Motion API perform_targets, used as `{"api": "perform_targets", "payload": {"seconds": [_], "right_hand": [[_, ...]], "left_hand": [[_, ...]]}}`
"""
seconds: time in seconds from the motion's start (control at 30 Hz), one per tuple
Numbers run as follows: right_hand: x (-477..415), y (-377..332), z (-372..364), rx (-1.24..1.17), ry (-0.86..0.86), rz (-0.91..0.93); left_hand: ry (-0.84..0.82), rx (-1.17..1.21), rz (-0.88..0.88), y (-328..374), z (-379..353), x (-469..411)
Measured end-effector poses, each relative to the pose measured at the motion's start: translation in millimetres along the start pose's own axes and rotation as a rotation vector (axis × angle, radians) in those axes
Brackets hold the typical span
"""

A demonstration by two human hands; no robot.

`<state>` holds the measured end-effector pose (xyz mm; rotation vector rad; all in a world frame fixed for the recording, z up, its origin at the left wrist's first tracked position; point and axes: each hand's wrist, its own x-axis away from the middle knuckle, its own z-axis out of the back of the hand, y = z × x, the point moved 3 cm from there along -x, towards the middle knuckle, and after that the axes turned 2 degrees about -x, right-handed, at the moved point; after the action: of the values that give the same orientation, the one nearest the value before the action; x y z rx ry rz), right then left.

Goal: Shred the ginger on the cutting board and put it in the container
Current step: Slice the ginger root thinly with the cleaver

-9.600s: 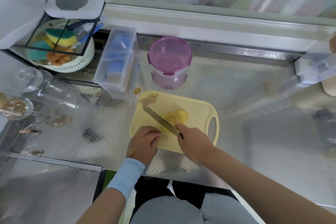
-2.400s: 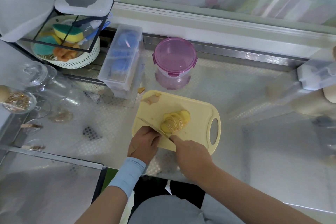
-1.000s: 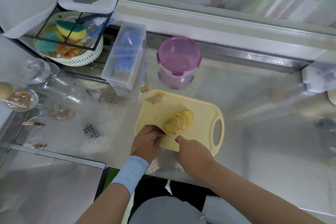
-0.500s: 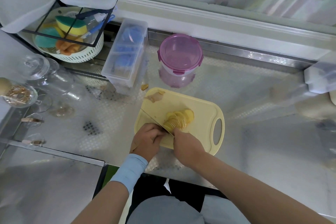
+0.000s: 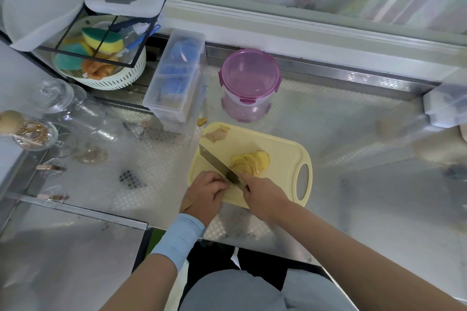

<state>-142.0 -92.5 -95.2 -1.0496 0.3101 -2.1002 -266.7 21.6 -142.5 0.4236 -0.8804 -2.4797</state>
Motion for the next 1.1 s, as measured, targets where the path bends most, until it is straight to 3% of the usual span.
{"api": "perform_targets", "payload": {"seconds": [0.3,1.1], "right_hand": [[42,-19,3,0.164,0.046,0.034],[58,-17,-2,0.174,0.012,-0.071]], "left_hand": [[0.068,-0.048,0.016,2,2,-2],[0.117,-0.003,0.047,4,4,0]]}}
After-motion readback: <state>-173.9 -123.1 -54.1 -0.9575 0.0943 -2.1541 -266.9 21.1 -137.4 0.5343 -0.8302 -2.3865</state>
